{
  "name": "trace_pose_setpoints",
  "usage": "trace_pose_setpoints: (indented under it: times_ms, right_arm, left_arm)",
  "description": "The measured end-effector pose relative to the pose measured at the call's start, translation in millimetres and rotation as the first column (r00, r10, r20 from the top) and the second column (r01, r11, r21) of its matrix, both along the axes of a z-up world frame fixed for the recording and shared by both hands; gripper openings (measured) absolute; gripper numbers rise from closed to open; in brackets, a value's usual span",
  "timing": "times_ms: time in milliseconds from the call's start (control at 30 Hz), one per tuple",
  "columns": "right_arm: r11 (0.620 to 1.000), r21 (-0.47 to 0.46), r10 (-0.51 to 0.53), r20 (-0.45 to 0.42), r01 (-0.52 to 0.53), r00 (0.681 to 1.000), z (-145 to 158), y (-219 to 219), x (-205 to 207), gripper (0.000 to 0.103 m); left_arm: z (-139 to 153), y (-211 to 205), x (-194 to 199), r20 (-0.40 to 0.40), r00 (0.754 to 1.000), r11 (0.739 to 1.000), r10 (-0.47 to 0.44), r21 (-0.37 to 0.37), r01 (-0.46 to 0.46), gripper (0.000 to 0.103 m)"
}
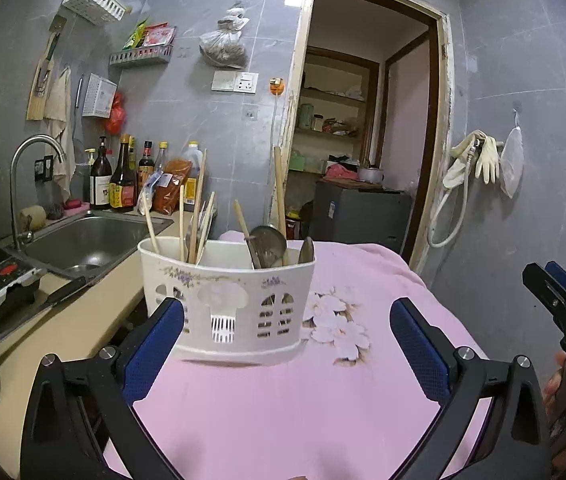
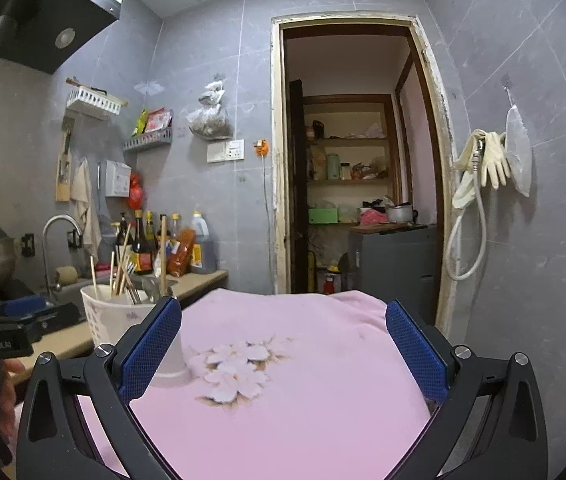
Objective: Organize utensils
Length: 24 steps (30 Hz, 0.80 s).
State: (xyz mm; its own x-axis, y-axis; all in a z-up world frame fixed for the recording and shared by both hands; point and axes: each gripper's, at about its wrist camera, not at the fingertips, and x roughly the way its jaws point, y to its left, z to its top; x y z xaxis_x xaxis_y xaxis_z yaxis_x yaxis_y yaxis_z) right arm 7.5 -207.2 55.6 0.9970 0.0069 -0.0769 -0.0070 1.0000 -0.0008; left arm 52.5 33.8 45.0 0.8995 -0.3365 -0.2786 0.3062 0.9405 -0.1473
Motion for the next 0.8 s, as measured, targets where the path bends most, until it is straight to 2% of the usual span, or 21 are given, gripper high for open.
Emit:
trace_pose_setpoints:
  times_ms: [200, 433, 567, 800]
  right_arm:
    - [0.999, -0.015, -0.028, -0.018, 0.028, 0.999, -13, 1, -21, 0.103]
    - [0.995, -0.018, -0.097, -0.029, 0.097, 0.995, -33, 1, -37, 0.103]
    - [0.99, -0.021, -0.142, -0.048, 0.141, 0.989, -44, -2, -41, 0.103]
    - [0.987, -0.021, -0.16, -0.056, 0.159, 0.985, -49, -7, -45, 0.103]
  left_arm:
    - [-13, -1, -21, -0.001, 1.0, 1.0, 0.016, 0.014, -0.016, 0.101]
    - [-26, -12, -41, 0.083, 0.995, 0.995, 0.055, 0.083, -0.062, 0.101]
    - [-35, -17, -41, 0.091, 0.995, 0.992, 0.046, 0.114, -0.056, 0.101]
    - [-44, -16, -38, 0.075, 0.996, 0.995, 0.05, 0.077, -0.056, 0.101]
